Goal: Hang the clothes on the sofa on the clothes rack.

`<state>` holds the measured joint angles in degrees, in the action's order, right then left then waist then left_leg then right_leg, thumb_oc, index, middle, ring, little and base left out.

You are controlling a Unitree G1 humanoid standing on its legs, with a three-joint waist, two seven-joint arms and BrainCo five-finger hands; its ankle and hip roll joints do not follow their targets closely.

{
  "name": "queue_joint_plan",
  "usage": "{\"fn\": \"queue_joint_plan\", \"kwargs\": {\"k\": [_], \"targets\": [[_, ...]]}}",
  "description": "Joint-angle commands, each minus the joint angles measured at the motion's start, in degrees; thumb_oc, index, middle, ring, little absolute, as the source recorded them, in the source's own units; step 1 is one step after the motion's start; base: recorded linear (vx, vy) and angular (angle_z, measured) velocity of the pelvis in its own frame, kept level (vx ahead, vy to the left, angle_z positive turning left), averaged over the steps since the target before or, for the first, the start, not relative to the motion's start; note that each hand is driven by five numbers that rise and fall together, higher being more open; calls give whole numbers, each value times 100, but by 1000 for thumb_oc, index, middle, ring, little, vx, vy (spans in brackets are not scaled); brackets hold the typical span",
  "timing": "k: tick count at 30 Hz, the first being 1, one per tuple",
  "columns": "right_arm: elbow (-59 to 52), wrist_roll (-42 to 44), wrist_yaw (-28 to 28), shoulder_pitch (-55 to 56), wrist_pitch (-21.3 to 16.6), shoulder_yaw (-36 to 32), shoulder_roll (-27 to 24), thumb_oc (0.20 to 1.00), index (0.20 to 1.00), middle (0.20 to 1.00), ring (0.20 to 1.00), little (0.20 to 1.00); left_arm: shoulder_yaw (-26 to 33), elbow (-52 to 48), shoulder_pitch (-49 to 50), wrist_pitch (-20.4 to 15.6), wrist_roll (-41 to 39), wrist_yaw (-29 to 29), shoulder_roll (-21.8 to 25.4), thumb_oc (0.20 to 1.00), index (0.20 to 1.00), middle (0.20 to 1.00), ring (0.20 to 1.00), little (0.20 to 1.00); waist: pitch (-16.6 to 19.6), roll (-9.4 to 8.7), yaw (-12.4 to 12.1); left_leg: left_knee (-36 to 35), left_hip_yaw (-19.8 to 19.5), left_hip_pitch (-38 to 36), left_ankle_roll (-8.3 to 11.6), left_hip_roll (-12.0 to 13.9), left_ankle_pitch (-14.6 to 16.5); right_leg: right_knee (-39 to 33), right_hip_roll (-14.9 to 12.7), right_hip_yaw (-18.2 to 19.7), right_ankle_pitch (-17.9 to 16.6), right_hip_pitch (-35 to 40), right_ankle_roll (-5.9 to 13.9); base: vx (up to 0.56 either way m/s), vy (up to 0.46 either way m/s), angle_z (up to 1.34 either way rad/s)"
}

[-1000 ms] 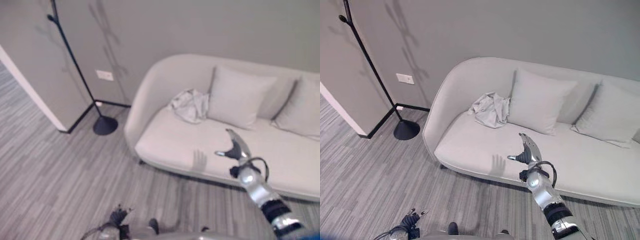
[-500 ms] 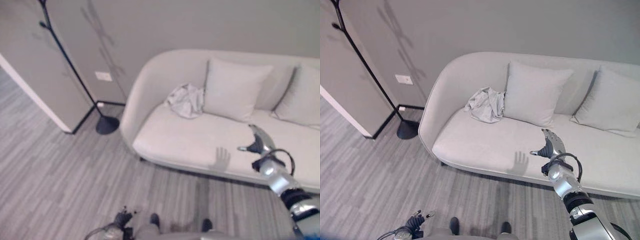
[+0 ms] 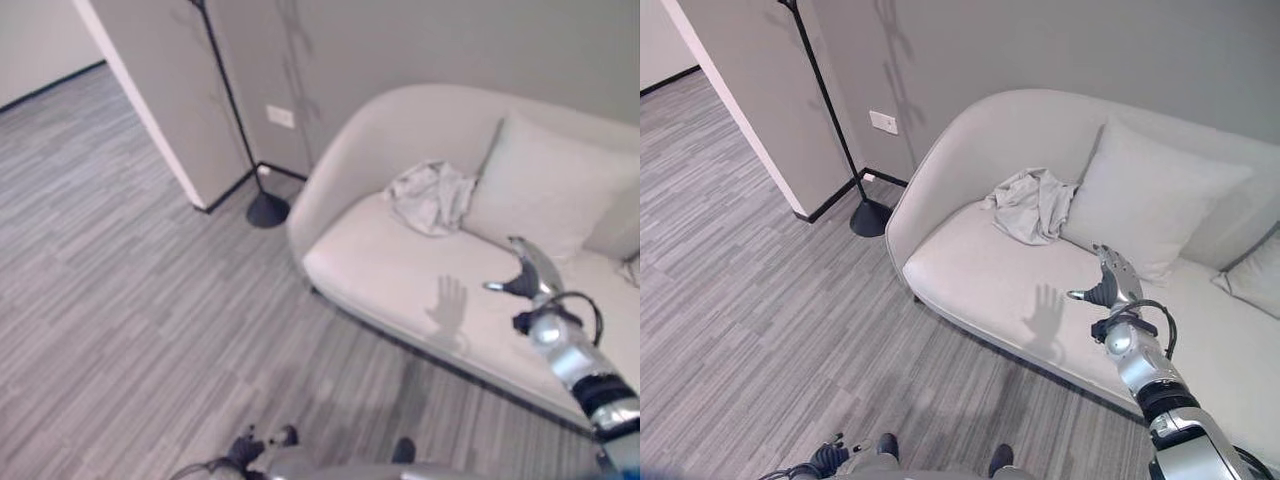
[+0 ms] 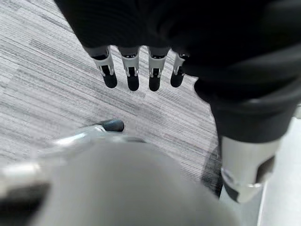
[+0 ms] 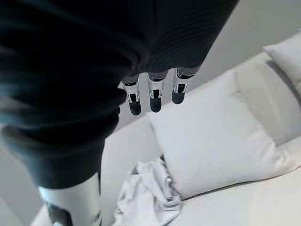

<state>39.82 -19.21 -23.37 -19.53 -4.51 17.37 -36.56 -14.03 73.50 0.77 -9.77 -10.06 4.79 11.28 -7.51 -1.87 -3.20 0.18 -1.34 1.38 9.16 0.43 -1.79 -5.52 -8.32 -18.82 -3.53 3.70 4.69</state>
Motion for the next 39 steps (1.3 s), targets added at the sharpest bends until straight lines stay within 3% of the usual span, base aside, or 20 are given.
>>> {"fn": "queue_joint_plan", "kwargs": {"k": [1,6,9,10,14,17,18,19,20,21,26,28,29,31,33,36,38,39], "targets": [[50,787,146,-528,-258,-70,103,1000,1000,1000,1000,1000,-371,-33,-160,-78,72,-68,-450,1000,1000,1000,1000,1000,-109,-156,-9,-95,292,-85,-842,-344,292,66,373,604,-164,-275,60,25,-72,-24],[-297,1916,628,-259,-547,-280,270,1000,1000,1000,1000,1000,-324,1,-20,-21,146,-230,-380,1000,1000,1000,1000,1000,24,-146,59,-353,451,-393,-943,-301,197,97,573,723,30,-131,-16,69,-23,-1],[-76,1991,564,-199,-539,-367,317,1000,1000,1000,1000,1000,-279,29,110,-10,133,-306,-345,1000,1000,1000,1000,1000,75,-137,34,-478,550,-576,-936,-258,190,100,580,769,80,-1,-37,117,23,-1],[-3179,7062,2643,2804,-1286,-1516,1683,1000,1000,1000,1000,1000,625,-137,372,77,-406,-271,-186,1000,1000,1000,1000,1000,9,195,496,25,962,51,-613,307,323,134,225,1163,328,-87,104,91,53,11],[-3005,6369,2123,2719,-1270,-1491,1764,1000,1000,1000,1000,1000,541,-812,189,-55,-602,-158,5,1000,1000,1000,1000,1000,176,270,523,-518,1009,-200,-639,202,164,58,193,1131,242,-107,167,32,23,7],[-2966,6163,2120,2726,-1130,-1484,1697,1000,1000,1000,1000,1000,449,-778,142,-28,-486,-181,22,1000,1000,1000,1000,1000,205,275,504,-518,1040,-240,-633,210,159,55,203,1132,250,-74,168,39,-27,-14],[-3134,5600,2000,2828,-984,-1573,1466,1000,1000,1000,1000,1000,394,-588,124,54,-220,-253,32,1000,1000,1000,1000,1000,215,266,503,-518,1039,-291,-625,231,145,64,217,1128,262,-43,164,52,-41,-5],[-3135,5600,2000,2828,-984,-1573,1467,1000,1000,1000,1000,1000,394,-588,124,54,-220,-253,32,1000,1000,1000,1000,1000,214,266,503,-518,1039,-292,-625,231,145,64,217,1128,262,-42,164,101,-108,-5],[-3136,4788,1620,2872,-782,-1654,1273,1000,1000,1000,1000,1000,411,-384,59,120,-24,-252,21,1000,1000,1000,1000,1000,205,249,517,-518,1025,-332,-606,262,136,63,229,1131,265,-19,148,49,-67,-2],[-3138,4783,1616,2869,-780,-1653,1273,1000,1000,1000,1000,1000,413,-381,56,118,-23,-252,20,1000,1000,1000,1000,1000,199,250,519,-518,1024,-336,-605,262,137,63,230,1130,265,-15,147,105,-142,0],[-3459,2699,946,2550,-572,-1986,770,1000,1000,1000,1000,1000,535,-378,21,147,63,-244,-30,1000,1000,1000,1000,1000,150,175,440,-465,954,-486,-568,411,166,133,352,1175,428,83,55,97,-138,0],[-3442,1852,680,2149,-572,-2045,461,1000,1000,1000,1000,1000,547,-528,26,92,27,-244,-22,1000,1000,1000,1000,1000,9,92,369,299,931,-358,-499,569,397,293,453,1268,598,130,-60,56,-203,-1],[-3387,1618,493,2023,-555,-2053,385,1000,1000,1000,1000,1000,504,-619,9,73,-7,-256,-14,1000,1000,1000,1000,1000,-65,44,325,680,889,-149,-505,619,302,326,471,1278,624,136,-111,-18,-262,0],[-3277,1032,96,1596,-440,-1993,211,1000,1000,1000,1000,1000,394,-928,-48,35,-189,-217,28,1000,1000,1000,1000,1000,-355,-58,179,2149,592,664,-504,717,-24,433,579,1292,715,275,-300,10,-239,4],[-3233,818,-95,1323,-360,-1958,140,1000,1000,1000,1000,1000,323,-1095,-60,-10,-406,-130,1,1000,1000,1000,1000,1000,-442,-135,60,2699,381,1220,-604,655,-284,460,614,1259,810,402,-376,156,-158,15],[-3360,602,-154,1355,-294,-1944,179,1000,1000,1000,1000,1000,307,-1218,17,6,-583,-163,-65,1000,1000,1000,1000,1000,-387,-198,-120,2071,546,1725,-685,623,-212,390,605,1259,983,674,-343,309,-43,-18],[-3377,505,-146,1335,-290,-1832,226,1000,1000,1000,1000,1000,340,-1169,102,28,-639,-130,-133,1000,1000,1000,1000,1000,-303,-123,-290,1113,547,1902,-625,530,-565,341,709,1303,1103,869,-306,355,40,28],[-3374,503,-148,1337,-291,-1825,224,1000,1000,1000,1000,1000,341,-1168,109,26,-639,-128,-137,1000,1000,1000,1000,1000,-296,-148,-293,984,573,1833,-622,504,-628,340,681,1309,1107,871,-305,258,29,20]]}}
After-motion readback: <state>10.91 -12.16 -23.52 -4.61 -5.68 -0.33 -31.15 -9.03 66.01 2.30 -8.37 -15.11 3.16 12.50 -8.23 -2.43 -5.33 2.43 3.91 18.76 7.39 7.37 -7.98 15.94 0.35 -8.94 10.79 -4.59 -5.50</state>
